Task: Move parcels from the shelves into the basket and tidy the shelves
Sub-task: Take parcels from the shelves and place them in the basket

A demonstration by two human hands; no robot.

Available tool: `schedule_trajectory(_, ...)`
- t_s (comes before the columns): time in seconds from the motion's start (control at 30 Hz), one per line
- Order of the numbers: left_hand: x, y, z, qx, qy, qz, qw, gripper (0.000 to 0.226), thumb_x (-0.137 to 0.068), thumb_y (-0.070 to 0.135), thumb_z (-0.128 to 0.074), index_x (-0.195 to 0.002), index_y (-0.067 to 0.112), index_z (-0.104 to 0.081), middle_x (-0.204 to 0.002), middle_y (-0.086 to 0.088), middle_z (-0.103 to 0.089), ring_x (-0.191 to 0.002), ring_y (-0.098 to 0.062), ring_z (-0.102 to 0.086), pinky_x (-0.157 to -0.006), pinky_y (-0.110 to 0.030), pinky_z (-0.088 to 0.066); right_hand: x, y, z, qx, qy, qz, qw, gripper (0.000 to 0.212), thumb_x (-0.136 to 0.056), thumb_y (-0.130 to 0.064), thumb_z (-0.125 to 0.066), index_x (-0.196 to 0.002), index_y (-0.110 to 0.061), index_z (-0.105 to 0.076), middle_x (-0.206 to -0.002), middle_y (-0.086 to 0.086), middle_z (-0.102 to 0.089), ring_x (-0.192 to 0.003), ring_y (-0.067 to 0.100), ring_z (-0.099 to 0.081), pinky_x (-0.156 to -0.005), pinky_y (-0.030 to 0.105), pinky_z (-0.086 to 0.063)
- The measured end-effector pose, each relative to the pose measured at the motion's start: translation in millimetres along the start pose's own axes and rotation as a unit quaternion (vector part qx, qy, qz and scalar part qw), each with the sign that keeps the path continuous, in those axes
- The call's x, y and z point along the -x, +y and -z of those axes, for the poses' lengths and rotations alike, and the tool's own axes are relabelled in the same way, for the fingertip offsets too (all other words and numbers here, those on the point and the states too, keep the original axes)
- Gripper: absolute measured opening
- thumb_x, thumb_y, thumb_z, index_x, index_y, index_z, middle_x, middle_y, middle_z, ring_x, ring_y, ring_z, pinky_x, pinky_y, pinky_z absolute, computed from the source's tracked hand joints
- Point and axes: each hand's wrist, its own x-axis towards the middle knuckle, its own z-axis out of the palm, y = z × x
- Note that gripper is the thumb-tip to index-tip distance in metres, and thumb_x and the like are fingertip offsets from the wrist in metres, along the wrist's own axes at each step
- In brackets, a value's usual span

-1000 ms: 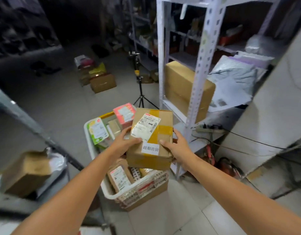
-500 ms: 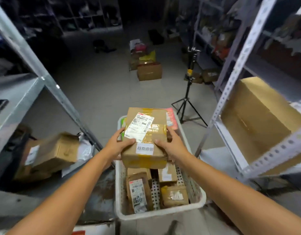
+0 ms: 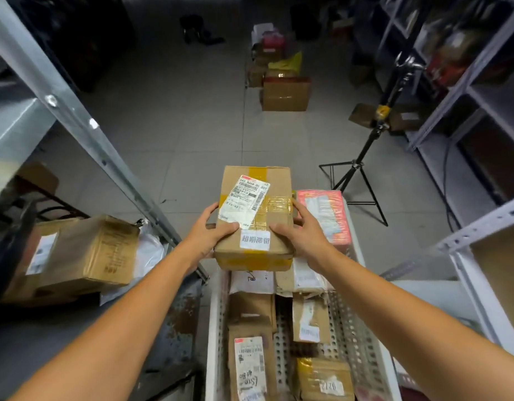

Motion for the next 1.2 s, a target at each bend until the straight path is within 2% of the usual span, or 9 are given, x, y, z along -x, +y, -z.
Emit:
schedule_trajectory(0.17, -55, -15, 6, 0.009, -0.008, 0.022, 1.0, 0.081, -0.078, 0.037, -0.08, -0.143, 0.046, -0.033, -0.121, -0.006, -0.062, -0.101, -0.024, -0.069, -0.077, -0.046, -0.061, -49, 11, -8, 0.004, 0.011, -0.02, 1.0, 0.079, -0.079, -0.024, -0.081, -0.142, -0.046, -0.038, -0.132, 0.002, -0.056, -0.112, 0.021, -0.063, -0.09, 0.045, -0.057)
schedule_trajectory(0.37, -89, -35, 3, 0.001, -0.029, 0.044, 0.999, 0.08, -0.084, 0.03, -0.075, -0.148, 0.041, -0.028, -0.115, -0.002, -0.064, -0.099, -0.018, -0.068, -0.068, -0.03, -0.056, -77, 38, -11, 0.02, 0.03, -0.034, 0.999, 0.077, -0.08, -0.021, -0.081, -0.139, -0.049, -0.041, -0.135, 0.001, -0.053, -0.121, 0.022, -0.056, -0.096, 0.049, -0.053)
schedule_trajectory(0.67, -105, -33, 3, 0.025, -0.031, 0.066, 0.997, 0.082, -0.085, 0.026, -0.075, -0.148, 0.044, -0.025, -0.112, 0.003, -0.064, -0.101, -0.02, -0.067, -0.075, -0.038, -0.059, -91, 38, -11, 0.037, 0.024, -0.032, 0.999, 0.081, -0.081, -0.022, -0.081, -0.144, -0.043, -0.035, -0.133, -0.006, -0.05, -0.127, 0.019, -0.049, -0.102, 0.047, -0.049)
schedule_trajectory(0.87, -98, -33, 1, 0.019, -0.035, 0.071, 0.997, 0.083, -0.086, 0.024, -0.074, -0.149, 0.043, -0.024, -0.111, 0.006, -0.065, -0.098, -0.016, -0.068, -0.067, -0.032, -0.059, -87, 39, -7, 0.056, 0.011, -0.049, 0.997, 0.088, -0.075, -0.031, -0.084, -0.143, -0.048, -0.032, -0.136, -0.006, -0.051, -0.127, 0.02, -0.052, -0.101, 0.05, -0.05)
schedule_trajectory(1.0, -92, -33, 3, 0.007, -0.028, 0.068, 0.997, 0.083, -0.086, 0.023, -0.074, -0.151, 0.038, -0.024, -0.113, 0.006, -0.065, -0.1, -0.017, -0.068, -0.069, -0.034, -0.06, -83, 34, -6, 0.086, 0.005, -0.054, 0.995, 0.085, -0.078, -0.03, -0.082, -0.145, -0.043, -0.032, -0.137, -0.002, -0.052, -0.126, 0.021, -0.052, -0.099, 0.05, -0.051)
schedule_trajectory(1.13, -89, -35, 12, -0.028, -0.022, 0.066, 0.997, 0.078, -0.087, 0.025, -0.073, -0.151, 0.032, -0.028, -0.121, 0.001, -0.066, -0.104, -0.019, -0.067, -0.084, -0.045, -0.058, -74, 22, -4, 0.128, 0.002, -0.073, 0.989, 0.072, -0.086, -0.027, -0.075, -0.147, -0.029, -0.037, -0.129, 0.002, -0.053, -0.12, 0.024, -0.055, -0.1, 0.049, -0.05)
schedule_trajectory(1.2, -84, -31, 16, -0.069, -0.02, 0.058, 0.996, 0.072, -0.09, 0.027, -0.07, -0.15, 0.03, -0.031, -0.124, 0.0, -0.065, -0.105, -0.016, -0.064, -0.086, -0.04, -0.055, -69, 14, 0, 0.174, -0.001, -0.071, 0.982, 0.064, -0.088, -0.028, -0.072, -0.145, -0.021, -0.043, -0.126, 0.005, -0.057, -0.118, 0.025, -0.056, -0.102, 0.048, -0.048)
